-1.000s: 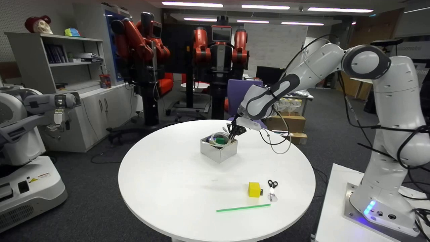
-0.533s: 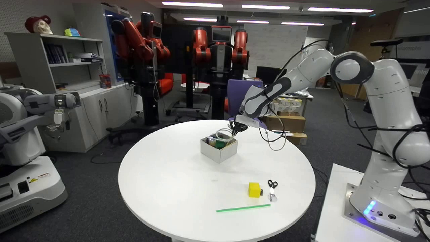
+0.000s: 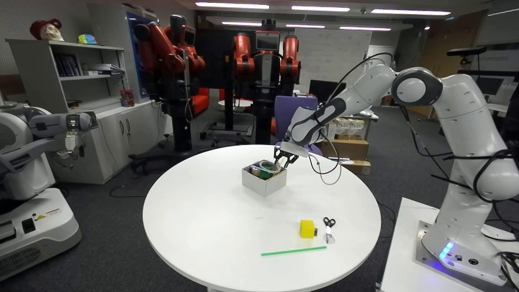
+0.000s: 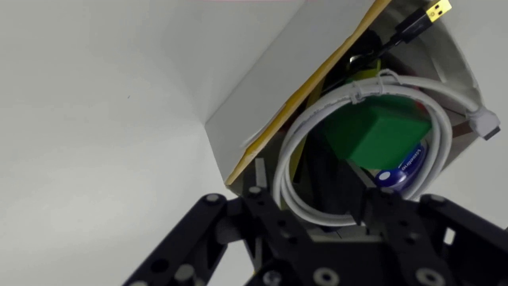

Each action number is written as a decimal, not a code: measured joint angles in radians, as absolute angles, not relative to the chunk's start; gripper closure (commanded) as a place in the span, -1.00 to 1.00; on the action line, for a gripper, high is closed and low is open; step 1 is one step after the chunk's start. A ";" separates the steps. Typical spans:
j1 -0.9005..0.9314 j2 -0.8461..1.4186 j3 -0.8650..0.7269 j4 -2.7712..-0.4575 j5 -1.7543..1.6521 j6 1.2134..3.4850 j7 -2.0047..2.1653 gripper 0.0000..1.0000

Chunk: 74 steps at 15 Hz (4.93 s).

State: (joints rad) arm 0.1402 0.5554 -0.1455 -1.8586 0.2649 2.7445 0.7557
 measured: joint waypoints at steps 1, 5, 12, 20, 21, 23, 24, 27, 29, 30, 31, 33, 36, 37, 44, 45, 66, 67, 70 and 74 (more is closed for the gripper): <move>0.145 0.558 -0.144 -1.859 0.265 2.745 0.757 -0.85; 0.149 0.548 -0.105 -1.871 0.265 2.727 0.754 -1.00; 0.149 0.419 -0.008 -2.035 0.265 2.627 0.687 -1.00; 0.163 0.399 0.034 -2.183 0.265 2.545 0.626 -1.00; 0.165 0.399 0.038 -2.204 0.265 2.545 0.619 -1.00; 0.173 0.390 0.045 -2.249 0.265 2.545 0.615 -1.00; 0.177 0.380 0.050 -2.274 0.265 2.545 0.615 -1.00; 0.186 0.337 0.071 -2.342 0.267 2.549 0.614 -1.00; 0.186 0.305 0.092 -2.376 0.282 2.558 0.614 -1.00; 0.186 0.290 0.102 -2.389 0.301 2.565 0.614 -1.00; 0.186 0.277 0.113 -2.401 0.328 2.578 0.614 -1.00; 0.186 0.262 0.137 -2.424 0.401 2.632 0.614 -1.00; 0.187 0.260 0.182 -2.451 0.528 2.775 0.615 -1.00; 0.189 0.261 0.194 -2.461 0.553 2.819 0.617 -1.00; 0.247 0.286 0.205 -2.520 0.562 2.957 0.694 -1.00; 0.255 0.292 0.203 -2.525 0.557 2.964 0.709 -1.00; 0.421 0.387 -0.003 -2.451 0.266 2.973 1.050 0.35; 0.418 0.381 -0.004 -2.447 0.266 2.973 1.052 0.35; 0.419 0.351 -0.045 -2.427 0.257 2.973 1.072 0.35; 0.430 0.322 -0.175 -2.367 0.121 2.973 1.167 0.35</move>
State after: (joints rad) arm 0.4299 0.3224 -0.1754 -2.3668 0.1213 2.9729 1.1669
